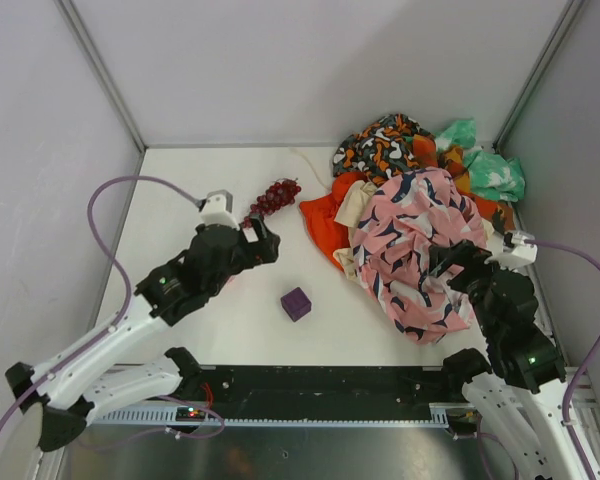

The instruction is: Pick out a specific cloth from the pile

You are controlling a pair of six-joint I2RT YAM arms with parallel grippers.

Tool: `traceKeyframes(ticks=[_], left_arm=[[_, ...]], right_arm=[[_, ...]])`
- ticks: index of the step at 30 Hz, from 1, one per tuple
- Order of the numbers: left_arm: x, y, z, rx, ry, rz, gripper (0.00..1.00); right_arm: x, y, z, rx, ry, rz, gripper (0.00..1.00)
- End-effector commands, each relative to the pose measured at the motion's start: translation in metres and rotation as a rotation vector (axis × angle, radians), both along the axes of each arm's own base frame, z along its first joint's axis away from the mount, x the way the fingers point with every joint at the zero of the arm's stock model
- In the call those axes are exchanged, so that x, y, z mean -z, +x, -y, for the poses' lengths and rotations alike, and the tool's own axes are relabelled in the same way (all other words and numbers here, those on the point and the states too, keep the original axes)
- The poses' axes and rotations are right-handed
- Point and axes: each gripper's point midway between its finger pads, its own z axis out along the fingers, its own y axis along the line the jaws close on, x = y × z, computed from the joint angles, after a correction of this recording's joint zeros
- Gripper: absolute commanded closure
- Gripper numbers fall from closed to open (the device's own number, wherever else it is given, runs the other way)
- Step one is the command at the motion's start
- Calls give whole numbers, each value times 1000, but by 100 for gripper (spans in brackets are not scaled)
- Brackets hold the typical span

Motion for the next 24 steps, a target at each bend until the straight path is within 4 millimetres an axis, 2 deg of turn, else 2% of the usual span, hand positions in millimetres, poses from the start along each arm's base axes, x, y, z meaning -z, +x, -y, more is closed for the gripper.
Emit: traceKeyframes(ticks=[1,4,6,8,11,13,14,16,17,21,22,24], left_arm=[[0,-14,-16,-22,-66,26,0],[7,-24,-21,-9,-97,25,0],[11,-29,-24,-9,-114,24,0],[14,-32,-26,-9,-125,24,1],[19,-32,-29,-25,-124,20,0],[23,-30,-29,-41,-115,9,0],[25,-28,-28,-44,-111,1,0],[27,-24,-22,-44,-102,-20,0],[29,-22,-19,-41,-94,-32,0],[42,-11,-5,-49,-57,-94,0],[45,-8,-2,-49,-46,-108,0],[49,-3,3,-50,-25,-128,0]], right_arm=[[-26,3,-17,-105,-8,103,1],[-42,7,-44,-265,-49,167,1],[-40,17,-62,-346,-72,141,1],[-27,31,-80,-394,-125,56,1],[4,58,-109,-381,-339,-89,1],[25,77,-117,-279,-553,-165,1],[34,84,-113,-206,-649,-207,1],[50,102,-116,-134,-782,-284,1],[64,110,-122,-141,-835,-326,1],[122,133,-146,-238,-904,-427,1],[132,138,-146,-243,-914,-450,1],[150,148,-134,-197,-958,-504,1]])
